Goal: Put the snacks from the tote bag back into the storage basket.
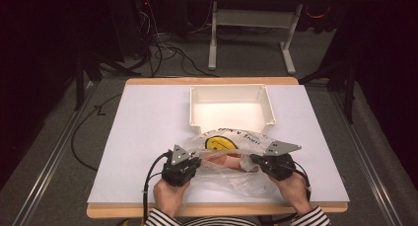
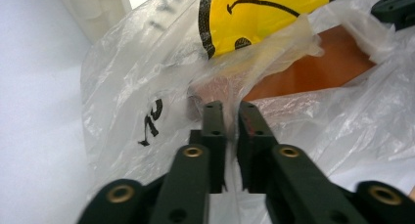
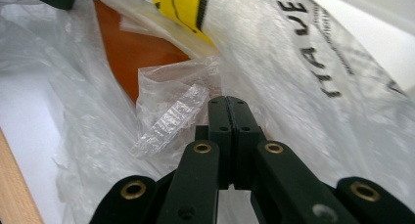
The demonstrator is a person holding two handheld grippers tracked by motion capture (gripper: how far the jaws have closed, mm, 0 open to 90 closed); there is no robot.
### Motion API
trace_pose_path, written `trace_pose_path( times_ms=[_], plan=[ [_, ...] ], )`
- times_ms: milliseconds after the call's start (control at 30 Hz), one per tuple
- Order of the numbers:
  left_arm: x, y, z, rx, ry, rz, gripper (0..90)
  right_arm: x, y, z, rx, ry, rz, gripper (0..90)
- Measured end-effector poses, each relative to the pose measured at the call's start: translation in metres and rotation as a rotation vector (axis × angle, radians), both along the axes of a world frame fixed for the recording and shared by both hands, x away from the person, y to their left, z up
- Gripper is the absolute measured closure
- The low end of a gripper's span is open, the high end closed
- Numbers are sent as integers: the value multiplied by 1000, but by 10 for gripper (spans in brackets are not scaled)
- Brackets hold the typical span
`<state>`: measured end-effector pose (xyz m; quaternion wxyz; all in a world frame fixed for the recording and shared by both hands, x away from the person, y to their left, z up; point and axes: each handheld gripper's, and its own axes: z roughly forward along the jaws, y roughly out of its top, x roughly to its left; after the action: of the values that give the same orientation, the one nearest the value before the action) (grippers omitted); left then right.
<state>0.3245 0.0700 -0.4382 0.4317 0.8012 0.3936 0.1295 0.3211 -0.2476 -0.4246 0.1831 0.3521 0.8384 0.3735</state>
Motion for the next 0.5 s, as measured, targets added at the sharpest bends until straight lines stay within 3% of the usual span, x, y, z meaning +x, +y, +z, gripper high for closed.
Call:
trace_pose_path(
  times_ms=[267, 400, 500],
  plan=[
    [0, 5, -7, 29, 30, -10, 900, 0, -22, -5, -14, 4, -59, 900],
    [2, 8, -12, 37, 50, -11, 900, 2, -34, -16, -42, 17, -93, 900],
    [5, 7, -15, 37, 64, -16, 900, 5, -38, -26, -34, 41, -101, 900]
  ],
)
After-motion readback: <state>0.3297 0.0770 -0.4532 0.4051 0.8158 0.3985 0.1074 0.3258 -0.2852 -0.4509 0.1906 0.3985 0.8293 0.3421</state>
